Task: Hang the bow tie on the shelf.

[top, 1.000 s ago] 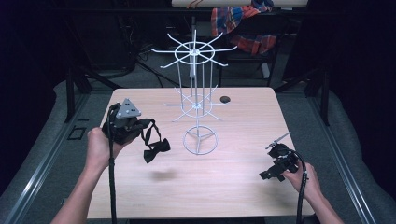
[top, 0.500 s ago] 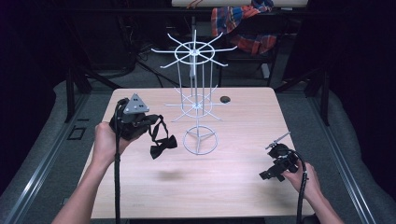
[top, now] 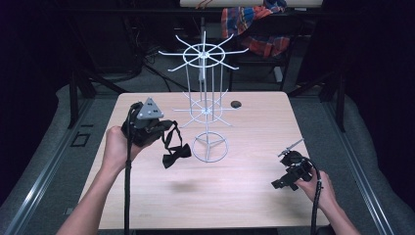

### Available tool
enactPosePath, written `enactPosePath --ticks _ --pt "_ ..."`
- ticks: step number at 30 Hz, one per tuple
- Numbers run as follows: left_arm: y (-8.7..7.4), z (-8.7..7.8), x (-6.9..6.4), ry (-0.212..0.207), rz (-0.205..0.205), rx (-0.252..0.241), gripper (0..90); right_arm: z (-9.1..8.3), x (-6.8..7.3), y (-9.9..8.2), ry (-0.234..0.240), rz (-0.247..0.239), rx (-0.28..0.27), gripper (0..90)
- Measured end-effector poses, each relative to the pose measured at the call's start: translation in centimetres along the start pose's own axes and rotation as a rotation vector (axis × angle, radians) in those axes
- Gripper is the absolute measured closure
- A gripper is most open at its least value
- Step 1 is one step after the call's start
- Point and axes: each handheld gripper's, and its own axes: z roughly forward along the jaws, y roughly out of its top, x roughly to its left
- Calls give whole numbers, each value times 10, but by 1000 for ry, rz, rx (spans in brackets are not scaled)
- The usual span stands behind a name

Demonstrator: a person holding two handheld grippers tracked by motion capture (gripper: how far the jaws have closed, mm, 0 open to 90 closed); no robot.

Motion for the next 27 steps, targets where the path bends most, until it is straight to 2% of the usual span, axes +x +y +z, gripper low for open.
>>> enactPosePath --ticks 16,27 --pt "11 18 2 -7 12 19 893 0 0 0 2 -3 -2 129" --pt "11 28 7 -1 9 45 893 1 0 0 5 -2 -2 129"
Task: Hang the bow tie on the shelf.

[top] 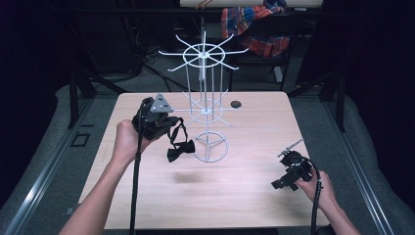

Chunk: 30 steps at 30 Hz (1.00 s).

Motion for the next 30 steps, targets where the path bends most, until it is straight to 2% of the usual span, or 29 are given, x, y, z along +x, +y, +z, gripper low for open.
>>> enactPosePath --ticks 12,13,16,17,24,30 --pt "-1 12 5 -8 -18 15 893 1 1 0 6 12 -5 129" --pt "-2 13 6 -8 -21 16 892 1 3 -1 -3 26 -17 129" --pt "-3 16 8 -9 -28 22 892 2 3 -1 4 27 -24 129" --pt "-3 16 9 -10 -31 22 892 1 1 0 10 2 4 129" --pt "-6 19 13 -14 -43 28 891 1 2 0 2 0 3 129" --pt "-11 23 18 -20 -77 28 890 1 2 1 5 -5 8 129"
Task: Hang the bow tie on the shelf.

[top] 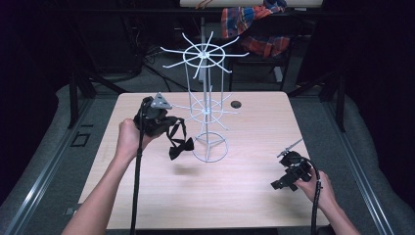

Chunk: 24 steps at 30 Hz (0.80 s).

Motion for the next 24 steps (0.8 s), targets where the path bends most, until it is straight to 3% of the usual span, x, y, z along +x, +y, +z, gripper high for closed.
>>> enactPosePath --ticks 8,14,24 --pt "-6 4 3 -11 -26 8 890 0 0 0 -1 -5 0 129" --pt "-15 11 6 -51 -83 -17 888 0 0 0 0 -2 1 129" --pt "-24 23 7 -92 -137 -28 883 0 0 -1 -1 -3 -2 129"
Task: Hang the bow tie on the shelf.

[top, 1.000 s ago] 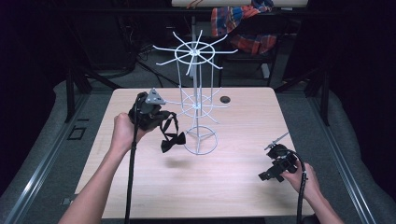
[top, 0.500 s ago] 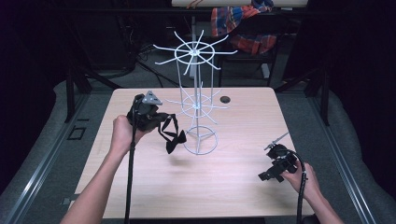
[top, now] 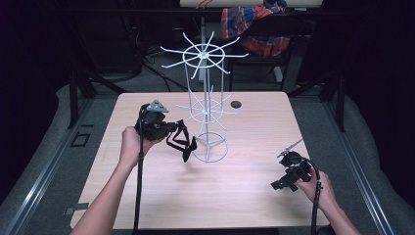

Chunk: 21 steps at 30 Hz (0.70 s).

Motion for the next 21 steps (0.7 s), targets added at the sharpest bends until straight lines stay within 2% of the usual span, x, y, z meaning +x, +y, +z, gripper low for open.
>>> enactPosePath --ticks 8,9,10,12,18,21 --pt "-8 6 1 -16 -20 14 811 0 0 -1 0 -3 -4 129" --pt "-9 6 1 -23 -28 10 811 1 1 -2 3 12 -17 129" --pt "-11 6 1 -27 -35 8 771 -1 1 -1 8 -6 -1 129" --pt "-13 5 1 -30 -35 7 746 -1 1 -1 3 -13 5 129" --pt "-18 1 3 -38 -56 21 551 -1 2 -1 12 -4 0 128" --pt "-21 -4 4 -21 -78 27 422 -2 3 -2 11 3 1 128"
